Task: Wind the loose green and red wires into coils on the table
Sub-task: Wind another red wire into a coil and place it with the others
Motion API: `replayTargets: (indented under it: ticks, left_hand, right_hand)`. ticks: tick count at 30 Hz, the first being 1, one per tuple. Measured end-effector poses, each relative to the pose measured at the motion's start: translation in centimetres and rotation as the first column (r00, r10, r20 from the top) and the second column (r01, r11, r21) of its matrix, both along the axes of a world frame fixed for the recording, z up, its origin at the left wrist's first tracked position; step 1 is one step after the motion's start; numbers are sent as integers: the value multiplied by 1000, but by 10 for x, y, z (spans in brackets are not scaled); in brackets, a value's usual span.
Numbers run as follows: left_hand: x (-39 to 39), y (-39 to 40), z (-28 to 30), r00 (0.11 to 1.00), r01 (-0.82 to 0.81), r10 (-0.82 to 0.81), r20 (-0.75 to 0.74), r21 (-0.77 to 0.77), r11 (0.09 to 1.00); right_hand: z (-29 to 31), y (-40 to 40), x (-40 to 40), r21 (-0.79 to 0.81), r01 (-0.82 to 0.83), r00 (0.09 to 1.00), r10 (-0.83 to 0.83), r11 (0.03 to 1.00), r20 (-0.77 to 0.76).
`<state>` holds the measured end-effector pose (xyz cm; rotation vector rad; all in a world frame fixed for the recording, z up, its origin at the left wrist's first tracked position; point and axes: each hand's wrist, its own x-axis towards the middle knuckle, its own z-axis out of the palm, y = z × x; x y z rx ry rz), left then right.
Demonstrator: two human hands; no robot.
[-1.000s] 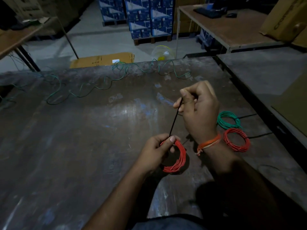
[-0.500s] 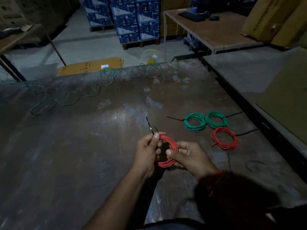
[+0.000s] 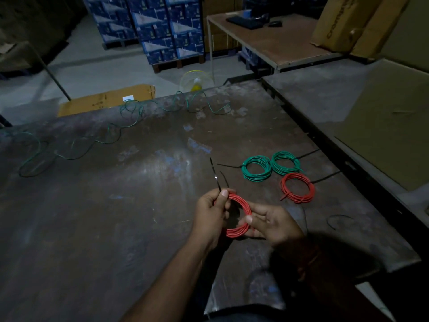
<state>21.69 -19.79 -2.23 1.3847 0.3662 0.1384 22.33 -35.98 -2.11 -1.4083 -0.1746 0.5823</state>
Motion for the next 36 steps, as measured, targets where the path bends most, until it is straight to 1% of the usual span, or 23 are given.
replayTargets:
  ticks: [3, 5, 7, 9, 12, 14, 16, 17, 19, 21, 23, 25, 28, 29, 31, 34, 35, 36]
  left_hand:
    - [2, -8, -2, 1000, 15, -15, 19, -18, 1000]
    - [4, -13, -4, 999, 19, -17, 36, -56, 998]
    - [7, -21, -8, 999, 16, -12, 38, -108, 994]
    - [11, -33, -10, 1000, -2, 6, 27, -150, 989]
    - [18, -44, -17, 1000, -19, 18, -6, -139, 990]
    - [24, -43, -25, 999, 29, -32, -27, -90, 996]
    - [32, -40, -31, 996, 83, -80, -50, 52, 995]
    - [36, -39, -34, 996, 82, -75, -54, 148, 986]
    - [46, -39, -35, 998, 41, -24, -56, 330, 943]
    - [53, -39, -34, 994, -11, 54, -92, 415, 910]
    - [57, -37, -35, 981, -43, 123, -152, 448, 893]
    - [60, -36, -39, 968, -48, 154, -197, 456, 889]
    - [66, -40, -53, 953, -114, 196, -230, 328, 938]
    - [68, -41, -57, 950, -130, 210, -232, 320, 938]
    - [72, -40, -64, 952, -115, 204, -227, 352, 929]
    - [75, -38, -61, 952, -113, 208, -225, 375, 920]
    - [74, -38, -59, 955, -92, 193, -225, 394, 914]
    - [74, -38, -59, 953, -68, 179, -243, 406, 912]
  right_hand:
    - [-5, -6, 0, 19, 82, 996, -82, 996, -33]
    - [-10, -7, 0, 29, 220, 973, -218, 975, -73]
    - [-14, -8, -1, 13, 368, 927, -365, 930, -82]
    - [-19, -10, 0, -17, 448, 893, -448, 894, -33]
    - [-28, -21, 10, -104, 537, 844, -534, 837, 55]
    - [-35, -34, 20, -227, 592, 806, -559, 774, 197]
    - [-35, -43, 28, -337, 615, 784, -509, 713, 355]
    - [-33, -44, 32, -365, 610, 786, -481, 703, 388]
    - [-30, -43, 43, -445, 601, 789, -404, 664, 464]
    - [-23, -40, 58, -527, 590, 785, -281, 611, 553]
    - [-13, -39, 74, -580, 589, 773, -183, 562, 607]
    - [-2, -37, 88, -623, 606, 758, -119, 495, 642]
    - [2, -37, 102, -676, 604, 768, -84, 422, 635]
    - [-2, -36, 105, -703, 590, 781, -59, 398, 622]
    - [-14, -36, 107, -739, 584, 780, 19, 335, 625]
    - [-29, -34, 104, -761, 617, 751, 138, 202, 646]
    - [-31, -34, 103, -765, 617, 752, 149, 184, 642]
    - [-33, -35, 103, -764, 615, 750, 153, 194, 643]
